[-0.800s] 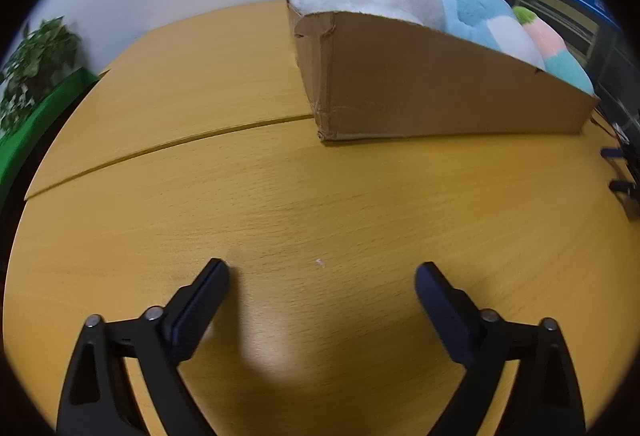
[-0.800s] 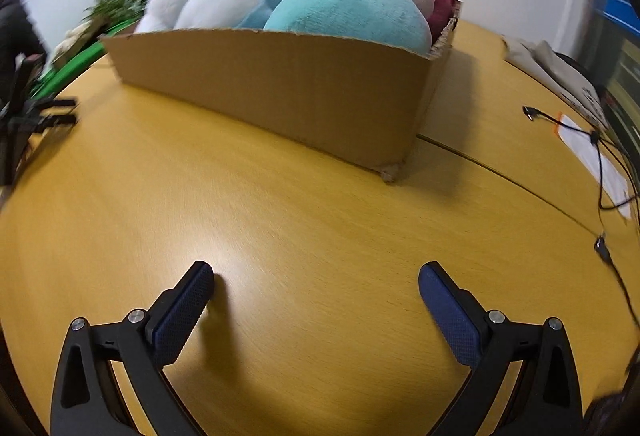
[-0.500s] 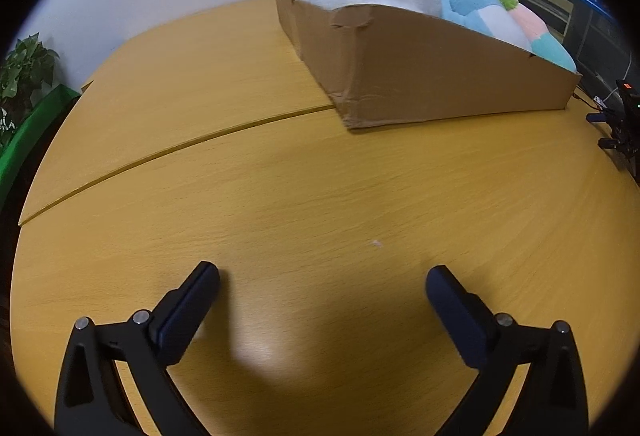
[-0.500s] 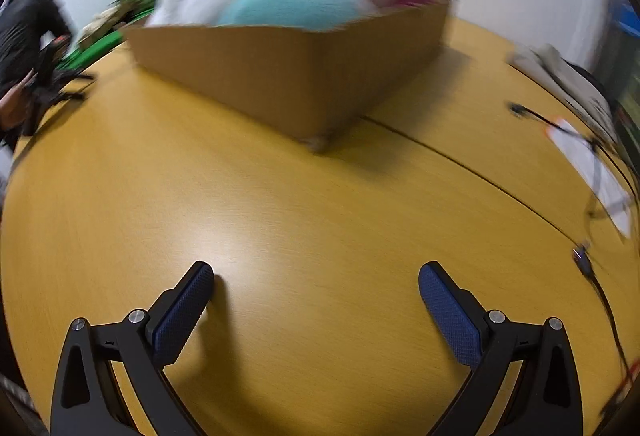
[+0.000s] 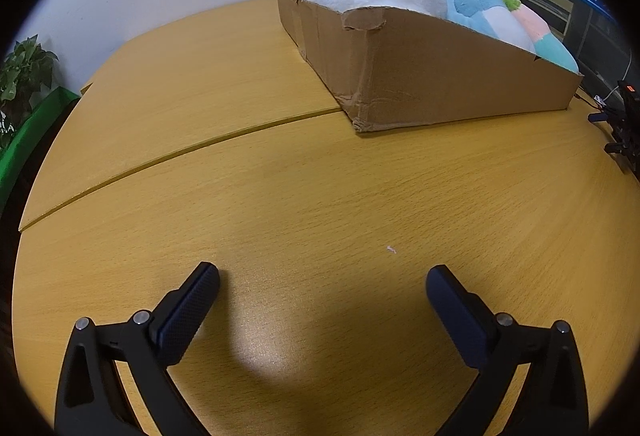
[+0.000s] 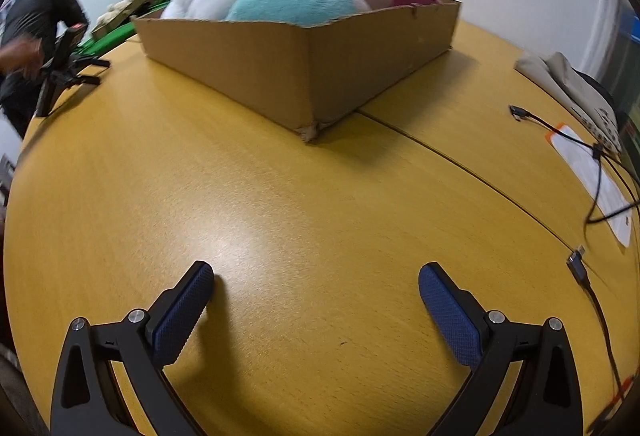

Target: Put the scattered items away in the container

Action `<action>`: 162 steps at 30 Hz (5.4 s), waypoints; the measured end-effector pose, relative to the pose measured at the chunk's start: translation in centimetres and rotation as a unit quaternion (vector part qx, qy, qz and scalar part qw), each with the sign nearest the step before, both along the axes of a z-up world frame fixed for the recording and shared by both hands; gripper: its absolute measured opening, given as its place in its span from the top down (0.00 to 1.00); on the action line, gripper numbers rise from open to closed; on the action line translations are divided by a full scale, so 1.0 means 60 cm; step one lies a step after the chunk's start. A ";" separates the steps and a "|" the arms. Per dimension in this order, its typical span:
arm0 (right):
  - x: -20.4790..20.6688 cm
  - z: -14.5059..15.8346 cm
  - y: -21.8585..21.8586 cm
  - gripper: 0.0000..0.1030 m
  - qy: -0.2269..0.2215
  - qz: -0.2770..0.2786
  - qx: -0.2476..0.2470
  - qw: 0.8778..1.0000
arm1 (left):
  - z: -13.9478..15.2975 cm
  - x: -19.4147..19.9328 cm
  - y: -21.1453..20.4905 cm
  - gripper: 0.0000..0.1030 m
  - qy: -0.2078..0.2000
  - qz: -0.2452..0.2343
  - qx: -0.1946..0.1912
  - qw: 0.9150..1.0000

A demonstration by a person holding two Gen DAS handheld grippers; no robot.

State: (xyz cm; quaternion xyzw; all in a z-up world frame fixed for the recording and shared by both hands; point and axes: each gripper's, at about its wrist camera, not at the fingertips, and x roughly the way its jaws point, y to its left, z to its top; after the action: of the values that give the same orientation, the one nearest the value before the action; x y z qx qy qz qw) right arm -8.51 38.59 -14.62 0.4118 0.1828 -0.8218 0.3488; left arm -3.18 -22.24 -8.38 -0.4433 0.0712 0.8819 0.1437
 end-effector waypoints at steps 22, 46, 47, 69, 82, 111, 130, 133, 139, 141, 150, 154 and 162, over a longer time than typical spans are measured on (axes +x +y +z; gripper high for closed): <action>0.011 0.003 -0.006 0.00 -0.003 0.031 0.000 1.000 | 0.009 -0.085 -0.002 0.00 -0.003 0.001 -0.004 1.000; 0.006 0.003 -0.023 0.00 -0.001 -0.029 0.001 1.000 | 0.009 -0.095 0.000 0.00 -0.003 0.001 -0.004 1.000; 0.007 0.003 -0.025 0.00 -0.001 -0.038 0.001 0.999 | 0.010 -0.096 0.000 0.00 -0.003 0.001 -0.004 1.000; 0.006 0.003 -0.036 0.00 -0.001 -0.065 0.001 0.998 | 0.007 -0.098 0.001 0.00 -0.002 -0.001 -0.005 1.000; 0.009 0.003 -0.036 0.00 -0.001 -0.065 0.001 0.998 | 0.009 -0.102 0.003 0.00 -0.002 -0.001 -0.005 1.000; 0.011 0.003 -0.037 0.00 -0.001 -0.066 0.001 0.998 | 0.009 -0.103 0.006 0.00 -0.002 -0.004 -0.005 1.000; 0.012 0.003 -0.038 0.00 -0.001 -0.067 0.001 0.998 | 0.008 -0.104 0.007 0.00 -0.002 -0.004 -0.006 1.000; 0.012 0.003 -0.038 0.00 -0.001 -0.067 0.001 0.998 | 0.008 -0.104 0.007 0.00 -0.002 -0.004 -0.006 1.000; 0.012 0.003 -0.038 0.00 -0.001 -0.067 0.001 0.998 | 0.008 -0.104 0.007 0.00 -0.002 -0.004 -0.006 1.000; 0.012 0.003 -0.038 0.00 -0.001 -0.067 0.001 0.998 | 0.008 -0.104 0.007 0.00 -0.002 -0.004 -0.006 1.000; 0.012 0.003 -0.038 0.00 -0.001 -0.067 0.001 0.998 | 0.008 -0.104 0.008 0.00 -0.002 -0.005 -0.006 1.000; 0.012 0.003 -0.039 0.00 -0.001 -0.067 0.001 0.998 | 0.007 -0.104 0.008 0.00 -0.002 -0.005 -0.006 1.000; 0.013 0.003 -0.038 0.00 -0.001 -0.067 0.002 0.998 | 0.007 -0.105 0.008 0.00 -0.002 -0.005 -0.006 1.000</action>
State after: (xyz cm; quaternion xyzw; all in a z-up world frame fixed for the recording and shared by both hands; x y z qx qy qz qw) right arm -7.75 36.28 -14.45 0.4242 0.1558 -0.8428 0.2923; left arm -9.47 -21.77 -7.94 -0.4451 0.0785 0.8800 0.1461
